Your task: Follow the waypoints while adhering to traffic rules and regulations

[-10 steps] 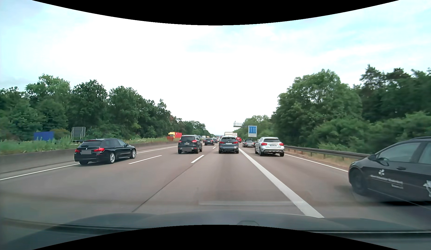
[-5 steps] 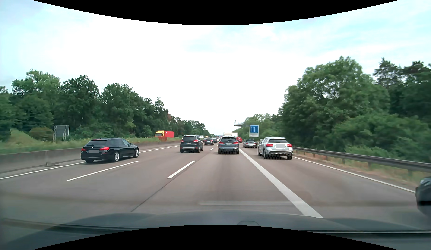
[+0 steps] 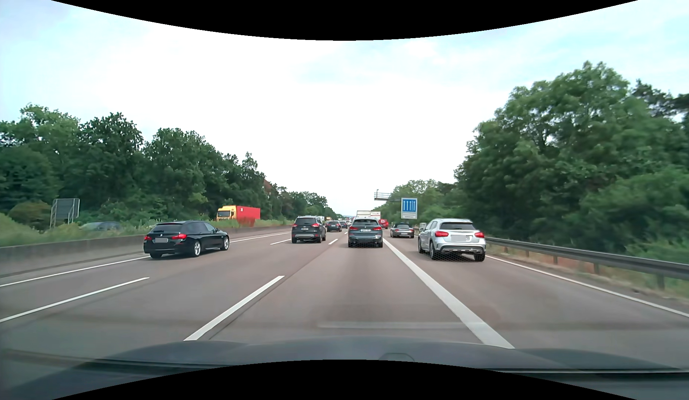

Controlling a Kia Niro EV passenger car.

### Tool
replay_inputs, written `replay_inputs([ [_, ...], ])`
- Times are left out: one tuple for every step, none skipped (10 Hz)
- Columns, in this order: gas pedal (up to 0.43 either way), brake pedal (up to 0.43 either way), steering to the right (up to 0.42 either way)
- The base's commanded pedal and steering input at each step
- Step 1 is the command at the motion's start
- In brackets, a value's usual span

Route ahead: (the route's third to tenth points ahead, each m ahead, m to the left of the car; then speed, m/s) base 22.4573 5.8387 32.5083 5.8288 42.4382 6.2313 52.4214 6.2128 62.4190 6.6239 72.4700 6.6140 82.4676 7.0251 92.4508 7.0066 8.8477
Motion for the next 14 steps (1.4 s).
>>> replay_inputs([
  [0.000, 0.134, -0.003],
  [0.000, 0.134, -0.003],
  [0.000, 0.134, -0.003],
  [0.000, 0.134, -0.003],
  [0.000, 0.134, -0.003],
  [0.000, 0.134, -0.003],
  [0.000, 0.134, -0.004],
  [0.000, 0.134, -0.004],
  [0.000, 0.134, -0.005],
  [0.000, 0.134, -0.005],
  [0.000, 0.134, -0.005],
  [0.000, 0.134, -0.005],
  [0.000, 0.134, -0.005],
  [0.000, 0.128, -0.005],
])
